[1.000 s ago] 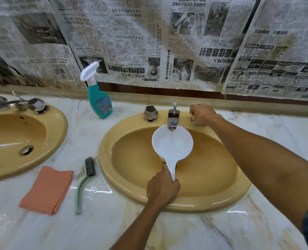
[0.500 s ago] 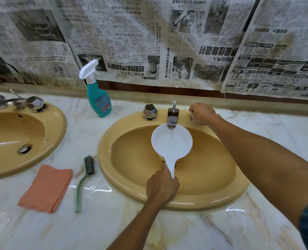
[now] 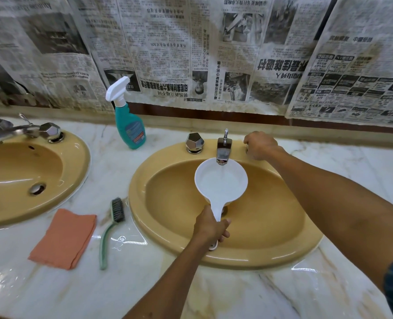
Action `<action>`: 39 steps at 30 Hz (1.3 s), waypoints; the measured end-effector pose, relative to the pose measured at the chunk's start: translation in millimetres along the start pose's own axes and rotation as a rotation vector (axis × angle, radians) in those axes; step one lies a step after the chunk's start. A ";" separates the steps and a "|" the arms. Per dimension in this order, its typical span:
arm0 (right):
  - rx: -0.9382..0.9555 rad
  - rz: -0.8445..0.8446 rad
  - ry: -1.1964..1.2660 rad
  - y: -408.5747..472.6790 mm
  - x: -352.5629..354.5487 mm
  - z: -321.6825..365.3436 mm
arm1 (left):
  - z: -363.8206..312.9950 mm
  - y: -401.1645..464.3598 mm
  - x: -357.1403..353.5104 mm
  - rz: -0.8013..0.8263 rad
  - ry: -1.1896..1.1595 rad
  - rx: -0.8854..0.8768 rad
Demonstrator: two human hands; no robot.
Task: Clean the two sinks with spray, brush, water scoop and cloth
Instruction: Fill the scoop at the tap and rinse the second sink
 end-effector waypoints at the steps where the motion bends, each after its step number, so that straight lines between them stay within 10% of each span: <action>1: -0.001 -0.002 0.004 -0.7 0.0 0.3 | -1.0 0.5 1.5 0.012 -0.051 0.007; 39: 0.008 0.011 -0.003 -15.8 9.1 2.3 | -7.5 0.5 2.2 -0.044 0.026 0.071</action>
Point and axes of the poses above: each hand's wrist, its own y-axis towards the middle knuckle, its own x-axis out of the back of the hand, z = x × y, the point moved 2 cm from there along y, towards the middle knuckle, and after that the axes turned 13 degrees about -x, right-handed, at the moved point
